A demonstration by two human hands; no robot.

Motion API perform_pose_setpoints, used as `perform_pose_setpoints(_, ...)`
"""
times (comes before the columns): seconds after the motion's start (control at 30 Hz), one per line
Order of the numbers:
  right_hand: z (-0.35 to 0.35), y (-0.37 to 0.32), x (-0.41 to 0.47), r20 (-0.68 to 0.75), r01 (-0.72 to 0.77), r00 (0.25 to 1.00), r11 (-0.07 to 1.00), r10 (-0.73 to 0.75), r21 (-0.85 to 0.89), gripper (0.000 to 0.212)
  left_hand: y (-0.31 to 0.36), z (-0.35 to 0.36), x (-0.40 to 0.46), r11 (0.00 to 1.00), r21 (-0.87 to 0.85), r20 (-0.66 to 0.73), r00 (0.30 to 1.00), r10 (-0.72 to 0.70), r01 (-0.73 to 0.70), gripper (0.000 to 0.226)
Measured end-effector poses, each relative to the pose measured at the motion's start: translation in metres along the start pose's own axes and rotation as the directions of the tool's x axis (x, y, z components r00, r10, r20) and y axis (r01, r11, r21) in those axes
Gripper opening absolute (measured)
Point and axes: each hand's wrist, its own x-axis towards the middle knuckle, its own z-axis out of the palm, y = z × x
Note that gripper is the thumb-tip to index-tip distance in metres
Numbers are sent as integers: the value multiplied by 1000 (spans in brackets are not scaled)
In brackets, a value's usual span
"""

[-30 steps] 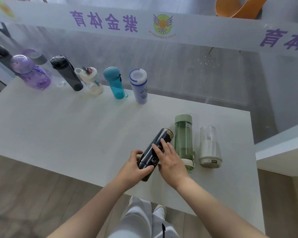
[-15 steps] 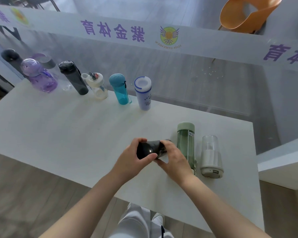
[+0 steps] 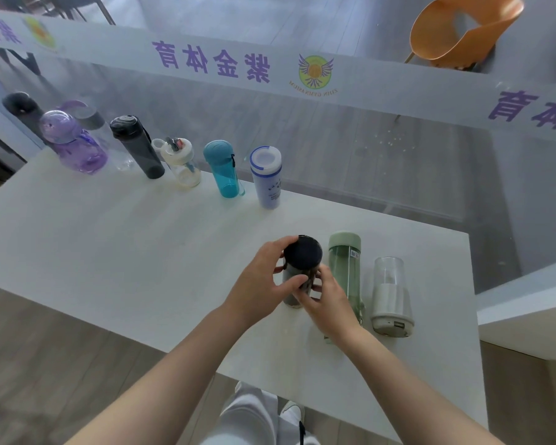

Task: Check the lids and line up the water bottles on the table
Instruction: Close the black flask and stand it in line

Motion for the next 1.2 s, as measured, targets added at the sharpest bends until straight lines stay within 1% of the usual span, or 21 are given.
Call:
perform_pose_setpoints(0.07, 0, 1, -1, 0, -30, 1000, 999, 30, 35, 48, 1, 1, 2, 1000, -9, -1, 1000, 2, -2, 59)
perform_pose_setpoints(0.17, 4, 3, -3, -9, -47, 999, 998, 48, 48, 57, 0, 1, 2, 998, -53, 31, 999, -18, 19, 58)
perform_pose_setpoints(0.23, 9, 4, -2, -32, -29, 999, 999, 30, 46, 57, -1, 0, 3, 998, -54, 39, 999, -22, 24, 59)
perform_pose_setpoints(0.33, 17, 5, 3, -60, 5, 998, 999, -3, 33, 58, -5, -3, 9, 997, -67, 14, 1000, -27, 27, 57)
perform_pose_setpoints(0.47, 20, 3, 14, -87, 17, 996, 997, -10, 70, 56, -10, -7, 24, 992, -119, 64, 997, -35, 42, 72)
perform_pose_setpoints(0.5, 19, 1, 18, -94, 19, 996, 997, -12, 73, 56, -11, -8, 30, 993, -116, 76, 997, -28, 37, 72)
perform_pose_setpoints(0.6, 16, -6, 36, -103, 15, 995, 996, -6, 87, 56, -14, -11, 52, 998, -56, 95, 995, 18, -12, 65)
perform_pose_setpoints(0.87, 6, -24, 110, -180, 18, 984, 991, 7, 133, 60, -18, -29, 140, 1000, -4, 205, 979, -6, 7, 60)
perform_pose_setpoints(0.97, 0, -29, 138, -195, 9, 981, 995, 11, 103, 62, -15, -36, 173, 1000, 25, 231, 973, -5, -1, 60)
perform_pose_setpoints(1.07, -6, -36, 163, -211, 11, 978, 998, 3, 63, 63, -13, -40, 204, 995, 95, 245, 969, -6, -18, 61)
perform_pose_setpoints(1.2, -13, -44, 189, -224, -24, 974, 997, 40, 73, 59, -4, -46, 237, 957, 279, 260, 966, 1, -77, 61)
